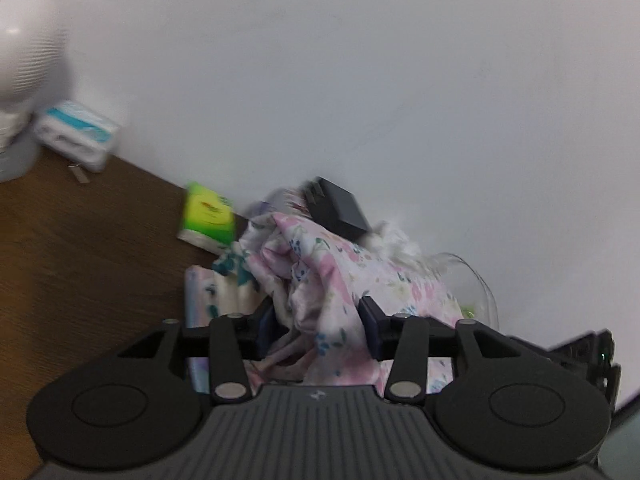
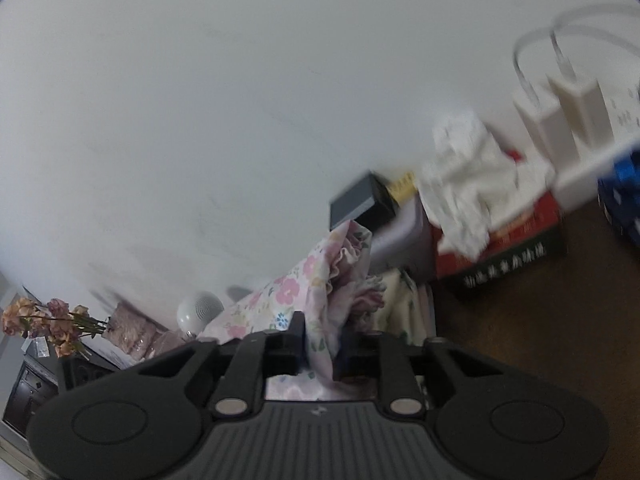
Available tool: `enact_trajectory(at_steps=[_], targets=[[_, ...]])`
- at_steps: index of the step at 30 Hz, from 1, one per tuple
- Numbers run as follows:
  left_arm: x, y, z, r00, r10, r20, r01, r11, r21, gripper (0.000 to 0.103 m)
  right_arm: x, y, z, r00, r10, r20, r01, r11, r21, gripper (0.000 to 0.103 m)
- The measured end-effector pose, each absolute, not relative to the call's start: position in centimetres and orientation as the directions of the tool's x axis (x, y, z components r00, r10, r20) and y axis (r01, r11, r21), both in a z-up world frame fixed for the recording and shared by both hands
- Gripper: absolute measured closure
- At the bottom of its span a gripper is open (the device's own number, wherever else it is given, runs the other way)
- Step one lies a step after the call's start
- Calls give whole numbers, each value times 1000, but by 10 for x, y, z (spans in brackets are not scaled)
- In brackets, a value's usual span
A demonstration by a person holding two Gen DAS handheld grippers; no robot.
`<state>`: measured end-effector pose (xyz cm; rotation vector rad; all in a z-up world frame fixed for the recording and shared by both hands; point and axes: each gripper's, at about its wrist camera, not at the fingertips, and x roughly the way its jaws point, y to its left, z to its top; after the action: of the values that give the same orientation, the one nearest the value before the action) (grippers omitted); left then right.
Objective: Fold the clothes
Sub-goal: 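Lower the rolled dress onto the clothes stack and open both tools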
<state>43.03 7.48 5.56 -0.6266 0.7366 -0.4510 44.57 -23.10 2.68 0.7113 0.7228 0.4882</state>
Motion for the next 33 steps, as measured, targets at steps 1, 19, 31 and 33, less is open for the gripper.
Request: enact_trajectory(at_steps=[1,19,31,33], targets=[[429,77,58,683,-556,-473,141,736,-662,47,447,-233,26,658,622,-425,-162,668,726,73],[417,73,50,768,-429,-476,100,814,-572,57,413,-253,43,861,392,-325,-132,788,602,72],[411,98,51,755,-459,-468,80,773,-629,47,415,-238,49,849,391,-356,-133,809,572,86],[410,101,54,761,-456,-462,77,771,-633,47,413,-240,54,846,413,-337,-157,798,582,85]])
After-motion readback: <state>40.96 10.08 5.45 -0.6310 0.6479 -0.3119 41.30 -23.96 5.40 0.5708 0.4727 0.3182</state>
